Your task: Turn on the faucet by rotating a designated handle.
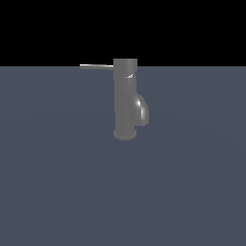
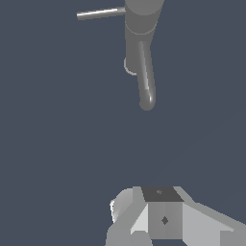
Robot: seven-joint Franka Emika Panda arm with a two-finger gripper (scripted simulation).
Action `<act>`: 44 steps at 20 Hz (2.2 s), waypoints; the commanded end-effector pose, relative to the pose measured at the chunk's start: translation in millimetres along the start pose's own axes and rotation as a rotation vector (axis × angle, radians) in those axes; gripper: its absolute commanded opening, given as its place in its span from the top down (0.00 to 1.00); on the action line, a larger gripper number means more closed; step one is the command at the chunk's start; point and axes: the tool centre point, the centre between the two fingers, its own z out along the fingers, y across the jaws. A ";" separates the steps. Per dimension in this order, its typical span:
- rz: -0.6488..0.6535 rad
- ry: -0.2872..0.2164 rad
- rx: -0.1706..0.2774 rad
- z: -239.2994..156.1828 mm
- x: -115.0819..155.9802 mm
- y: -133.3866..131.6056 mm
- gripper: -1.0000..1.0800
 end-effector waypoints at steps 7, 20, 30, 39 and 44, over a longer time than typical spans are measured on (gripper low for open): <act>0.023 0.005 0.002 -1.7 6.8 -1.6 1.00; 0.066 0.004 0.018 -1.4 19.3 -3.7 1.00; 0.210 -0.013 0.072 5.3 60.2 -10.0 1.00; 0.424 -0.049 0.118 24.4 117.3 -20.4 1.00; 0.550 -0.069 0.128 39.9 149.0 -27.3 1.00</act>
